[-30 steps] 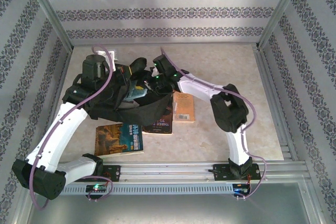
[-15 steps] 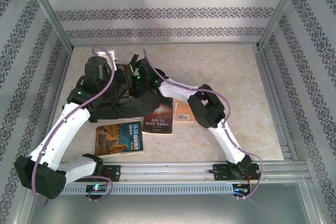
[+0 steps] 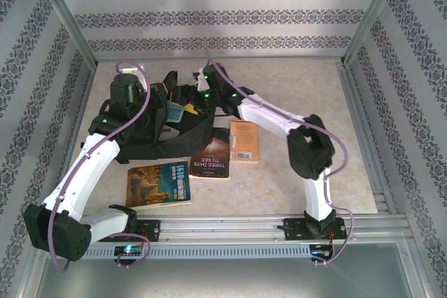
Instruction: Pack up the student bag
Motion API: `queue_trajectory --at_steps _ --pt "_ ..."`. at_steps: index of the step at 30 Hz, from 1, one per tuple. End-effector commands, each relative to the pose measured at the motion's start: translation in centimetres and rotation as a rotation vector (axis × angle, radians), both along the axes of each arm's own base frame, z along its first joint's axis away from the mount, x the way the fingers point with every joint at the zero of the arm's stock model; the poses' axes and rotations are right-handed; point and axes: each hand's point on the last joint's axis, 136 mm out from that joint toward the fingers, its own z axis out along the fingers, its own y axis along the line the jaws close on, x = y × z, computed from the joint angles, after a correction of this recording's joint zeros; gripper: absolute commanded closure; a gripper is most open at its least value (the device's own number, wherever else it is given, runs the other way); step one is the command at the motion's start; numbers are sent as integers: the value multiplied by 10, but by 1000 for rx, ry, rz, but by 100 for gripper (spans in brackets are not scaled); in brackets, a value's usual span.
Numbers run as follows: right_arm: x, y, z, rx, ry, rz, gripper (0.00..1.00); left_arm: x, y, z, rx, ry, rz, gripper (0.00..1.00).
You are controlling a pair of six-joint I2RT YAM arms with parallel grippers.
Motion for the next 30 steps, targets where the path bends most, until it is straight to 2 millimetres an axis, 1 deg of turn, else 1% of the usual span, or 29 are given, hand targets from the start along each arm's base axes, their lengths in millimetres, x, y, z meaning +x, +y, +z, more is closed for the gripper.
queue_trajectory --at_steps 1,2,4,6,8,9,10,13,15,17,19,20,21,22,24,25,27,29,30 --pt "-16 -55 -14 -224 -80 0 20 11 1 -4 21 1 -7 100" --pt "-18 -72 -19 -284 -86 -27 21 11 -6 -10 6 21 -40 100" --pt "-18 -114 -32 -403 -82 -114 22 11 -22 -28 -40 88 -100 100" --pt "-20 -143 -46 -430 -55 -162 23 7 -40 -45 -55 135 -160 100" --pt "-19 -167 -61 -429 4 -196 25 1 -55 -61 -45 174 -202 100" --pt "-19 -178 -69 -432 34 -212 26 -3 -64 -66 -49 185 -229 97" --pt "-19 -189 -78 -442 63 -225 27 -7 -72 -72 -53 200 -255 91" --pt "-22 -214 -103 -465 156 -245 29 -22 -101 -73 -32 220 -348 68" --pt "-24 -223 -117 -442 216 -252 29 -32 -119 -68 -3 224 -409 56" --pt "-24 -230 -130 -420 266 -264 30 -39 -132 -59 6 228 -440 49" --pt "-23 -234 -141 -410 304 -266 31 -45 -144 -53 5 229 -454 47" --pt "-23 -236 -145 -412 312 -268 32 -48 -150 -53 6 232 -460 46" --pt "-23 -238 -149 -415 318 -269 32 -53 -161 -55 12 236 -479 46" --pt "-23 -240 -152 -415 321 -273 33 -58 -171 -60 17 250 -498 46" --pt "-23 -242 -157 -414 326 -279 34 -64 -188 -78 11 295 -515 45" --pt "-22 -245 -160 -414 331 -286 35 -65 -195 -90 2 323 -518 46" --pt "-22 -249 -164 -415 337 -298 36 -65 -204 -112 -4 370 -505 46" --pt "-22 -254 -167 -421 333 -305 37 -62 -210 -136 27 412 -486 48" --pt "-22 -255 -168 -429 330 -304 37 -61 -212 -145 42 425 -483 48"
